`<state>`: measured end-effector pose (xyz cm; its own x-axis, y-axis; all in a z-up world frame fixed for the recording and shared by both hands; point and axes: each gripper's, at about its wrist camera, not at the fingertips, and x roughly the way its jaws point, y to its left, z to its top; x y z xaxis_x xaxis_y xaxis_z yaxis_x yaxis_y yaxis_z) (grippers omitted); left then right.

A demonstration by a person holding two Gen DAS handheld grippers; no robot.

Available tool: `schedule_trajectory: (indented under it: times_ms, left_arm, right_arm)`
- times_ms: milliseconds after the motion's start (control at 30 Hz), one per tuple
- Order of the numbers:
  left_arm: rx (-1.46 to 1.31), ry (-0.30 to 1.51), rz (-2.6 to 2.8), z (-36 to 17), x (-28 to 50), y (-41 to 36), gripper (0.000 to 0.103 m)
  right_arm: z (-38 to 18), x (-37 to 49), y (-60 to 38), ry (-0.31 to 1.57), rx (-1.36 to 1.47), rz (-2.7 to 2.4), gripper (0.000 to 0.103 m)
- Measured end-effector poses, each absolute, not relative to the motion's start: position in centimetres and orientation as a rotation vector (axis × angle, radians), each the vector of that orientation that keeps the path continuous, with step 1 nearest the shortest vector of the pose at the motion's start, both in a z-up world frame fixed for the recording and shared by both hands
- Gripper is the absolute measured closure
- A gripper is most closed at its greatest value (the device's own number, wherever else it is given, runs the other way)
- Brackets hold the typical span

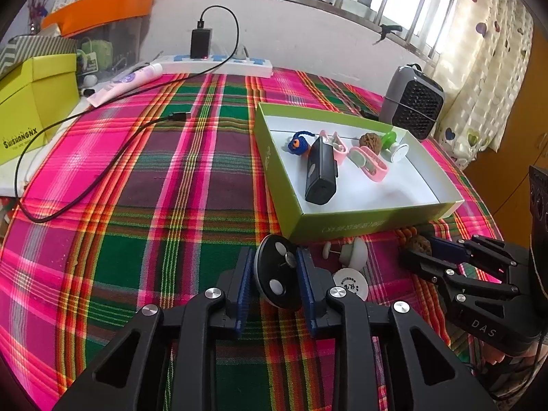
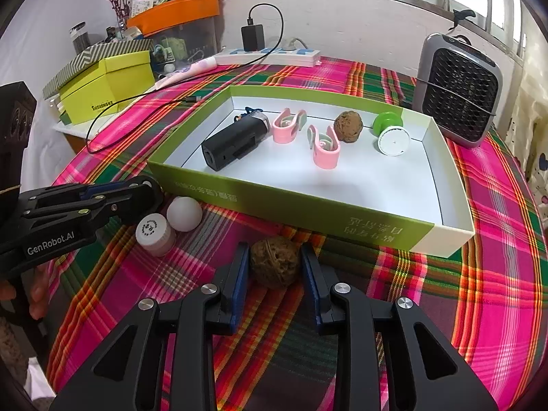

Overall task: Organize objects
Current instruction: 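Carry the black disc and walnut over the tray with both tools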

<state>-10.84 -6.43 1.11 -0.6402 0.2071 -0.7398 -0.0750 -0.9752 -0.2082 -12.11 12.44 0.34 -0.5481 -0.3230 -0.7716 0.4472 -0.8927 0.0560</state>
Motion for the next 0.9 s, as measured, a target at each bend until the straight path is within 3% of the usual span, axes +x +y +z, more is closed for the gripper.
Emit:
schedule_trajectory:
  times_ms: [900]
  left_arm:
    - [-1.206,-0.239,2.737,2.2,-10.1,-7.1,0.08]
  right_arm:
    - [0.8,-11.9,12.7,0.19,1.139,-2.423,0.073]
